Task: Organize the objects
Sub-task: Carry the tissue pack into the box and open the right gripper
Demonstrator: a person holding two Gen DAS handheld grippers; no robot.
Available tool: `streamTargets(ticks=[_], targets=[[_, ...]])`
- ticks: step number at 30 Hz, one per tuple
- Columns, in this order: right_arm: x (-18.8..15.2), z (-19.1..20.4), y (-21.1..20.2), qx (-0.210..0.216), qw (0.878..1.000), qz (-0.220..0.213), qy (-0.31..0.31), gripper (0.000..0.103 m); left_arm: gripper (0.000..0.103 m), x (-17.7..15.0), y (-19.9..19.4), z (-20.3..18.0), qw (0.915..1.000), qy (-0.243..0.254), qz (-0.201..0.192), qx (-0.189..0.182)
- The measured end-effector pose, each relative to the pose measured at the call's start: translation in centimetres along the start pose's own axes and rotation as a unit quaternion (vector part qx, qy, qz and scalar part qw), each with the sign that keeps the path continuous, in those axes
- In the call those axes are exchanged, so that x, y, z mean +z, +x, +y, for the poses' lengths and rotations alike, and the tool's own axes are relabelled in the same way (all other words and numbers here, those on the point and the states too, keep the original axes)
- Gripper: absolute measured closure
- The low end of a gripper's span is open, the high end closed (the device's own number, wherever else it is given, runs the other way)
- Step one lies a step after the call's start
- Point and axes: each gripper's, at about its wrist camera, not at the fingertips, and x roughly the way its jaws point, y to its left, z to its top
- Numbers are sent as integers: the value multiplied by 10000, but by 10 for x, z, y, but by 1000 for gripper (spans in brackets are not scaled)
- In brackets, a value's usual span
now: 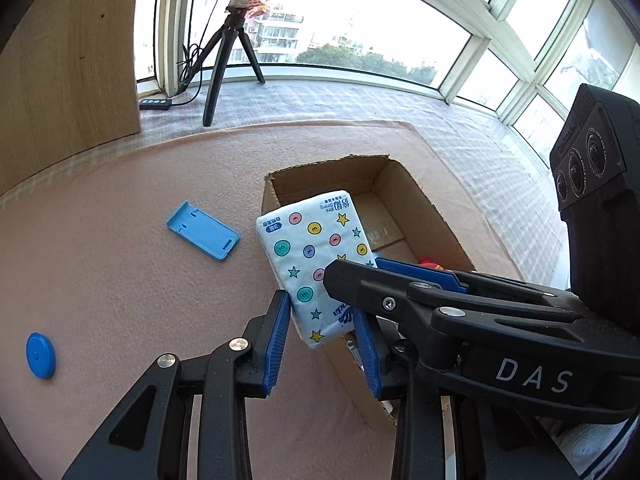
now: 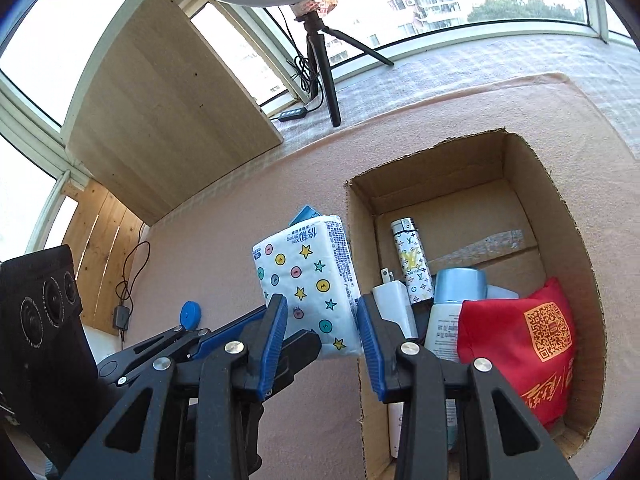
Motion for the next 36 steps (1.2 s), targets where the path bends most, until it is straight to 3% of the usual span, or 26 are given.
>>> streamTargets(ticks=[17, 36], targets=[[-4, -45, -28, -83, 9997, -132, 197, 69, 68, 4, 22, -53, 9991, 328, 175, -178], [-15, -22, -28, -100, 9995, -244, 171, 69, 68, -10, -9, -7, 9999, -97, 46, 105]])
